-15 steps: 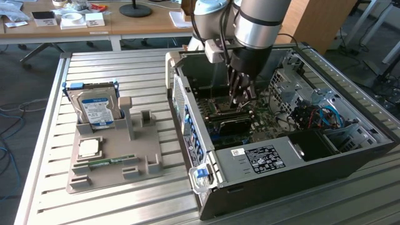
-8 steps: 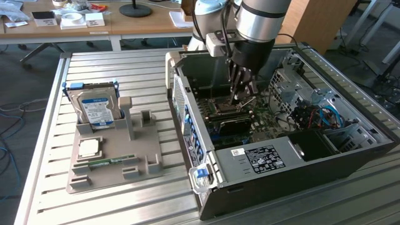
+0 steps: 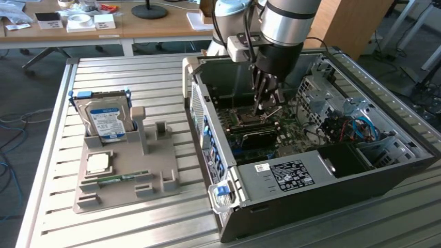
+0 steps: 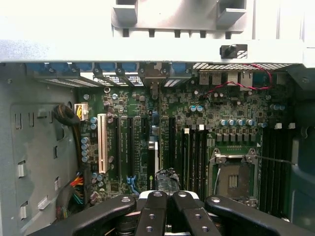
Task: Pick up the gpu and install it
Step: 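Press down on the gpu until it lock into place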
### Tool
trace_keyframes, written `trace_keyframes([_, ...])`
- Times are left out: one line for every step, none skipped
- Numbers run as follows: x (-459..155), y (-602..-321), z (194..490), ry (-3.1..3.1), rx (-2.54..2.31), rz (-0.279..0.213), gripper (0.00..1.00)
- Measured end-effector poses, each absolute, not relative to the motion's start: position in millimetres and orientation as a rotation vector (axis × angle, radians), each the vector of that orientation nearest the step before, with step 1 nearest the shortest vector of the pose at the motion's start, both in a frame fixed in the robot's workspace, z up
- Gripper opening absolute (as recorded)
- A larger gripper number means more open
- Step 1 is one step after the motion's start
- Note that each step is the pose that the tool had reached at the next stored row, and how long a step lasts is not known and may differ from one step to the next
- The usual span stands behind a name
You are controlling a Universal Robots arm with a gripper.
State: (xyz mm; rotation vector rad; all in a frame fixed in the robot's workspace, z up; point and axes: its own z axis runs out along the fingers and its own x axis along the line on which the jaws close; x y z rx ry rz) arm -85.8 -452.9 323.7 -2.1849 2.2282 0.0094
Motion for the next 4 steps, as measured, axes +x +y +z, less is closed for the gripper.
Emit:
trace_keyframes([-85.8, -452.9, 323.7, 2.228, -2.185, 0.009, 0.11])
trace_keyframes([-85.8, -452.9, 323.7, 2.228, -2.185, 0.009, 0.11])
trace_keyframes([-85.8, -452.9, 323.7, 2.228, -2.185, 0.009, 0.11])
trace_keyframes([-85.8, -452.9, 323.7, 2.228, -2.185, 0.009, 0.11])
